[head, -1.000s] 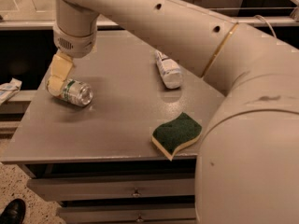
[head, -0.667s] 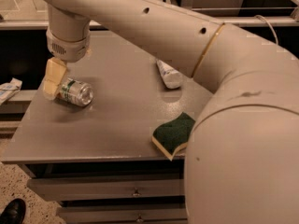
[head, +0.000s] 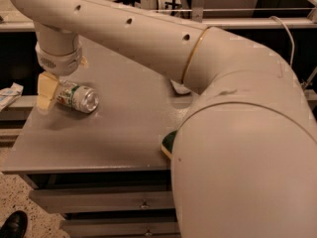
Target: Place 7up can upright
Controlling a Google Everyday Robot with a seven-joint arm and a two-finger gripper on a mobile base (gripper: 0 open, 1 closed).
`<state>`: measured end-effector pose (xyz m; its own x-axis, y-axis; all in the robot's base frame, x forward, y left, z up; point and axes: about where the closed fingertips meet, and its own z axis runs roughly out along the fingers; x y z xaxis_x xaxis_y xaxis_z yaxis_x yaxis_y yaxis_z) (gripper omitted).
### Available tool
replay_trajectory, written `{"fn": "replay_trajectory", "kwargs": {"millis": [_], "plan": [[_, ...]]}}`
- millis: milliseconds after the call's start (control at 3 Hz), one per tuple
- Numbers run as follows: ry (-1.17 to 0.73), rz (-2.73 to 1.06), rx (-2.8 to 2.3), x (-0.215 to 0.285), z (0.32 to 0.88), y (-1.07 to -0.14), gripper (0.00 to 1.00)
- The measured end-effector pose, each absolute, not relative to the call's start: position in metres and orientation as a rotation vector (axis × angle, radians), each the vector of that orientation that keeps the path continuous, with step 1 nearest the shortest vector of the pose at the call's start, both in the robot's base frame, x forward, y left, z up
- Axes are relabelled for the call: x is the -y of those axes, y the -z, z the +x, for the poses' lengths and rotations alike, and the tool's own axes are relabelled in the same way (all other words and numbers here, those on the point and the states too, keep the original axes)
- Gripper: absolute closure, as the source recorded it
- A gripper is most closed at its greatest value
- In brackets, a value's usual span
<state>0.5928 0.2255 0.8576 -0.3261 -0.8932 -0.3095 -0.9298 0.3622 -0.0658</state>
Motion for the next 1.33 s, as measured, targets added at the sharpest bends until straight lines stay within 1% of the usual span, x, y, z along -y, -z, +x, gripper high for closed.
{"fn": "replay_trajectory", "kwargs": {"millis": [333, 667, 1000, 1333], "plan": [[-0.152, -1.599, -2.364, -0.2306, 0.5963, -0.85, 0.0], [-0.119, -1.585, -2.38, -0.2349, 0.5977, -0.8467, 0.17], [-0.094, -1.561, -2.389, -0.2338, 0.6006, -0.8465, 0.48], [-0.085, -1.547, -2.392, -0.2312, 0.6028, -0.8479, 0.71]]}}
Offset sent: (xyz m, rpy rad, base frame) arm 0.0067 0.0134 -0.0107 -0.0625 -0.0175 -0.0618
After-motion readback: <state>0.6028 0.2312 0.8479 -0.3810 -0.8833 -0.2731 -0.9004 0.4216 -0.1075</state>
